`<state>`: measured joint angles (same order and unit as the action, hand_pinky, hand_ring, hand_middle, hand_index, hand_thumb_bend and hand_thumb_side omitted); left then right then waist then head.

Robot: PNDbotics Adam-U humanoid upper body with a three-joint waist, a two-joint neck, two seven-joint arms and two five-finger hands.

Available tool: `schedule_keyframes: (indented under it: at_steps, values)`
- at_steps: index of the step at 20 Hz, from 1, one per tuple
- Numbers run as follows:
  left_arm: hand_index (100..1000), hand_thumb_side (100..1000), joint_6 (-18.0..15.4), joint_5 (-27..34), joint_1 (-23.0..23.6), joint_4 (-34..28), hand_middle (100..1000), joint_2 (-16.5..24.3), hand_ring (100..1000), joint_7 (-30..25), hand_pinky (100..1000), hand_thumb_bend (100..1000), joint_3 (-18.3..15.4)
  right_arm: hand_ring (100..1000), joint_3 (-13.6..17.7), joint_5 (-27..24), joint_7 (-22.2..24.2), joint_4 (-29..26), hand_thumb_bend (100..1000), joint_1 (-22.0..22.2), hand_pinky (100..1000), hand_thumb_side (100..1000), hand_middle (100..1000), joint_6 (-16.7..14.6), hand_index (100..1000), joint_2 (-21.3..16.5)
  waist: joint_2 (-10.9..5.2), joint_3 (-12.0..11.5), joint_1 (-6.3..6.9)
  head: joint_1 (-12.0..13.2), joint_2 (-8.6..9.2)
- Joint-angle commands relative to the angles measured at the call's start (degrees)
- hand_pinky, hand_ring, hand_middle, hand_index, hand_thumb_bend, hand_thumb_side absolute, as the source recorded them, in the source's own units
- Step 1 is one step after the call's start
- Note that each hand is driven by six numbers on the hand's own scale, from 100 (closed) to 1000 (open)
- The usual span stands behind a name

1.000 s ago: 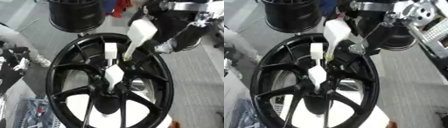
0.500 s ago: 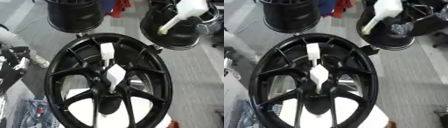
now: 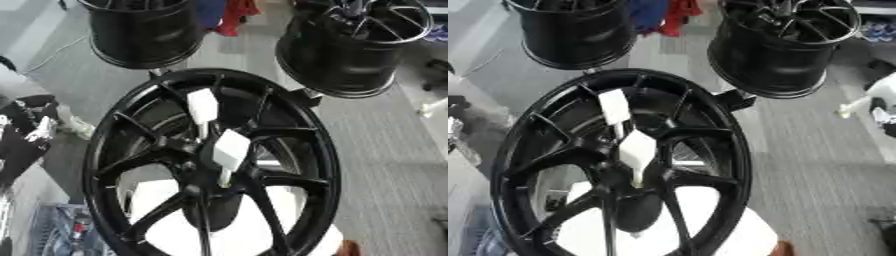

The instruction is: Pull the pin out of the wheel hub.

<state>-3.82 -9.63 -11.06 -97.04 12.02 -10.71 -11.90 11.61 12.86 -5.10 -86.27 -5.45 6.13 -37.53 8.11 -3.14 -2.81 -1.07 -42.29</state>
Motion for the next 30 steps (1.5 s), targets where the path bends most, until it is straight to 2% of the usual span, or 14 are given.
schedule_keyframes:
  at_steps: [1,3,8,13,17,24,25,26,30]
  values:
    - [747,463,-0.1,0.1,-0.3,-1.1,662,0.9,575,0.3,565,137,-0.5,832,2.8,1.5,-3.4,1.7,367,0.4,798,302,863,1.3,933,1.5,-0.63,0.1,0.1,0.1,0.59]
    - [747,462,-0.1,0.1,-0.3,-1.1,662,0.8,575,0.3,565,136,-0.5,848,3.3,1.5,-6.1,1.3,408,0.5,812,339,875,1.3,933,2.4,-0.69,0.1,0.14,0.1,0.52]
    - [747,463,-0.1,0.2,-0.3,-1.1,663,0.6,575,0.2,565,136,-0.4,832,2.5,1.3,-11.7,-2.3,411,-0.8,804,344,858,0.6,924,3.4,-0.79,-0.1,0.23,-0.1,0.54]
    - [746,463,-0.2,0.3,-0.4,-1.1,662,0.6,575,0.2,565,135,-0.4,795,0.7,0.8,-12.0,-6.9,363,-1.8,752,297,835,-0.5,909,4.3,-0.73,-0.5,0.32,-0.1,0.49]
    - [746,463,-0.2,0.4,-0.4,-1.1,662,0.4,574,0.1,565,134,-0.3,726,-1.5,-2.8,-12.8,-11.5,315,-1.7,692,254,794,-3.3,882,6.0,-0.64,-0.6,0.42,0.0,0.55]
    - [745,463,-0.3,0.5,-0.7,-1.1,661,0.0,573,-0.1,565,135,-0.1,672,-8.3,-10.0,-11.1,-18.6,284,-1.0,655,212,747,-7.7,842,10.7,-0.31,-1.1,0.68,-0.3,0.84]
    - [745,457,-0.3,0.5,-0.7,-1.1,661,-0.1,573,-0.1,565,134,-0.1,671,-9.3,-11.0,-10.5,-19.1,495,-1.0,652,100,745,-8.0,840,11.3,-0.26,-1.1,0.7,-0.3,0.89]
    - [745,463,-0.3,0.5,-0.7,-1.1,661,-0.1,573,-0.2,565,137,0.0,671,-10.8,-12.1,-9.5,-19.6,274,-0.9,652,205,745,-8.5,840,12.1,-0.21,-1.2,0.71,-0.5,0.87]
    - [745,462,-0.5,0.6,-0.9,-1.1,661,-0.4,574,-0.3,565,139,0.2,673,-14.7,-15.1,-6.1,-20.1,262,-1.8,652,199,745,-9.6,840,15.2,0.05,-1.5,0.92,-0.7,0.99]
